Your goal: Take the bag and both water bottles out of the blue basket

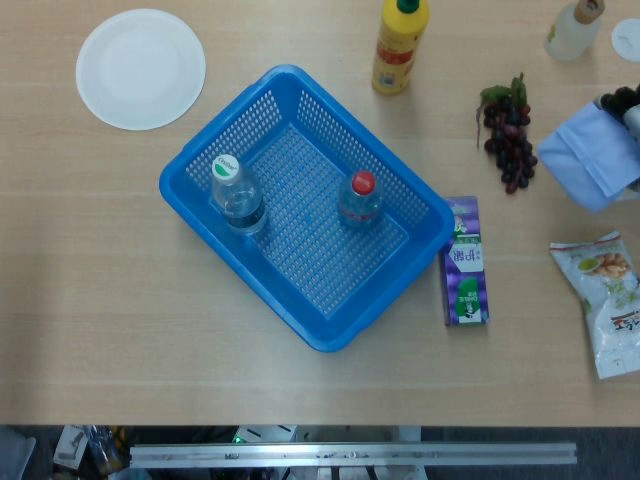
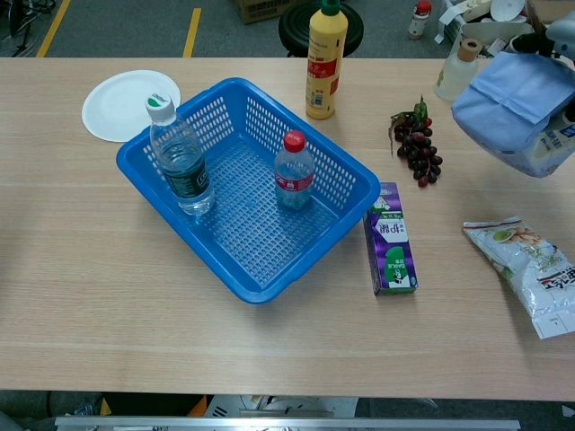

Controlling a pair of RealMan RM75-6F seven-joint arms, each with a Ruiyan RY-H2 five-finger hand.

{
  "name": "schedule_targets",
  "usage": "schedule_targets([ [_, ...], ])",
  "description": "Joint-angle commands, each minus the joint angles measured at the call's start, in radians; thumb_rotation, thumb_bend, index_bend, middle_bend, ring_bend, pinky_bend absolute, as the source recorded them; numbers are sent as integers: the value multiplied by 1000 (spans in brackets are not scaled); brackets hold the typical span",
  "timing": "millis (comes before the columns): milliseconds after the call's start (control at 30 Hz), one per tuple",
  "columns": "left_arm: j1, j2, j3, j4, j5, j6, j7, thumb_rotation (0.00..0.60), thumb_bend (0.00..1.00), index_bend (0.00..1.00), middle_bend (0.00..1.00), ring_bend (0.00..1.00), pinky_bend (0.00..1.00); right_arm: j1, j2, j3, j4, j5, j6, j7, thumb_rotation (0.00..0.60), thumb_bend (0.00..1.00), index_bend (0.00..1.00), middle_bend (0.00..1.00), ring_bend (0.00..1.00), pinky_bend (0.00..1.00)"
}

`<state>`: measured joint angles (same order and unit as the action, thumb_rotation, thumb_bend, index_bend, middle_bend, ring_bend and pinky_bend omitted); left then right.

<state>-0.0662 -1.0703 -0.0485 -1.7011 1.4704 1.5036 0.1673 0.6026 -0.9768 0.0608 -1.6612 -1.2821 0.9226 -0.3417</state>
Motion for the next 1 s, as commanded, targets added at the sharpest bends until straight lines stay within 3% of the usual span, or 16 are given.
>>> schedule_targets([
  [33, -1, -1, 0, 1, 1, -1, 0, 600, 228, 196, 276, 237, 347, 21, 14, -8, -32, 66, -53, -61, 600, 47, 126, 265, 180, 333],
  [267, -3, -2, -1, 2, 0, -1, 2, 600, 228, 196, 276, 237, 347, 17, 13, 10, -50, 11, -20, 7, 600, 0, 0, 173, 130, 300],
  [467, -4, -2, -1, 1, 0, -1, 3, 600, 229, 196, 276, 237, 347, 17, -10, 38, -71, -55, 13, 127, 600, 0, 0, 159, 119, 285],
  [600, -2, 1, 0, -4, 3, 2, 5, 600, 228, 196, 276, 237, 347, 40, -53, 51, -72, -124, 20, 187, 600, 0, 0, 197, 136, 341],
  [800, 7, 11, 4, -20, 6, 16, 13, 600, 228, 196, 276, 237, 347, 122, -128, 65, -88, -164, -66, 213, 600, 0, 0, 203, 139, 358],
  [1000, 24, 21, 11, -34, 17, 43, 19, 600, 228, 196, 276, 237, 347, 204, -211, 88, -80, -127, -154, 174, 600, 0, 0, 203, 139, 358],
])
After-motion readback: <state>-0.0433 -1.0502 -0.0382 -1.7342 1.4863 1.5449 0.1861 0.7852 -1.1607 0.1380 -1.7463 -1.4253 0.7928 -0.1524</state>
